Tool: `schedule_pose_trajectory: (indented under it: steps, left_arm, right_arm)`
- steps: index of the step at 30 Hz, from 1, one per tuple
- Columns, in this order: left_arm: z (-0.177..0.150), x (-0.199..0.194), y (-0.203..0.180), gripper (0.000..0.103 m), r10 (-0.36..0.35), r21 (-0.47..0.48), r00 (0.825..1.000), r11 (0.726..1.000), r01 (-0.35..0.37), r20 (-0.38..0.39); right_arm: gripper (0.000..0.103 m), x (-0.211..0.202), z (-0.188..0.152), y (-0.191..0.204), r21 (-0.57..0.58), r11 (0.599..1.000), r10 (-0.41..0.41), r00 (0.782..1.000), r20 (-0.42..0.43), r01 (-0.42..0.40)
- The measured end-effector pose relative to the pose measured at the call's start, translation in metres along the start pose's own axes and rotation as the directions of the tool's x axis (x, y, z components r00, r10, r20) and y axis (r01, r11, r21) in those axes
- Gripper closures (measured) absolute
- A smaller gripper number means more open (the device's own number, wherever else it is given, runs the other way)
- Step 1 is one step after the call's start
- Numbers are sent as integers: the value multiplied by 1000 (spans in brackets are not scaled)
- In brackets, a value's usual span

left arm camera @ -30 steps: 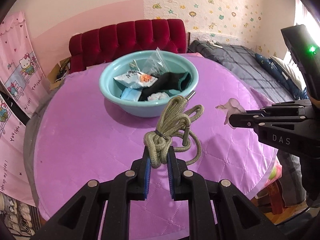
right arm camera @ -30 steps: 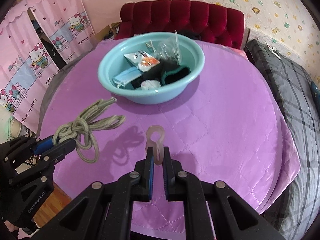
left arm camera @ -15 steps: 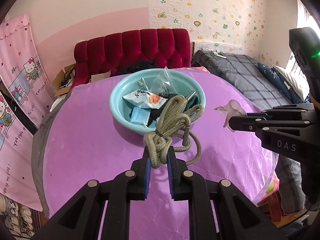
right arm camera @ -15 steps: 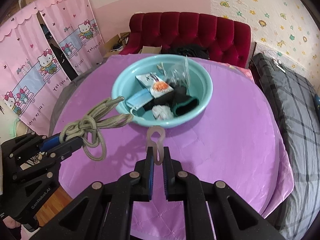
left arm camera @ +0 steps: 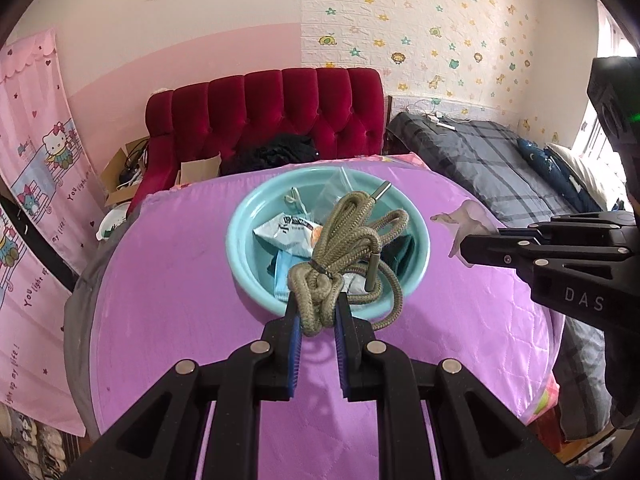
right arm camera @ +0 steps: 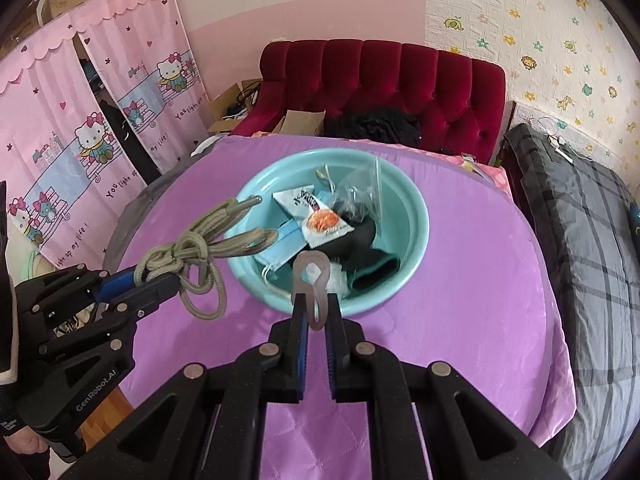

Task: Organize soft objects
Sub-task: 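Carry the cord and clip over the teal basin with both tools, then open both tools to drop the cord and clip into the basin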

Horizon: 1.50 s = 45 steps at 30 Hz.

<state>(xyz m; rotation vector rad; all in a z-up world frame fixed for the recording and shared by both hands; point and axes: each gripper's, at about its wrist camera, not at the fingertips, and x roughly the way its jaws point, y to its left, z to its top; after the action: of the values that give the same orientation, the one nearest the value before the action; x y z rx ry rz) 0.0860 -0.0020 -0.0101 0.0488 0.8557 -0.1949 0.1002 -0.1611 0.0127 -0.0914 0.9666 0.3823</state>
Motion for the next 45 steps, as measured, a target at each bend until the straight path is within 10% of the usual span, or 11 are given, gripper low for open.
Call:
schedule_pose_trajectory:
  steps: [45]
  left_arm:
    - [68, 166, 32, 87, -9, 21, 986, 1000, 12, -169]
  right_arm:
    - [88, 151, 102, -50, 124, 992, -17, 995, -96, 29]
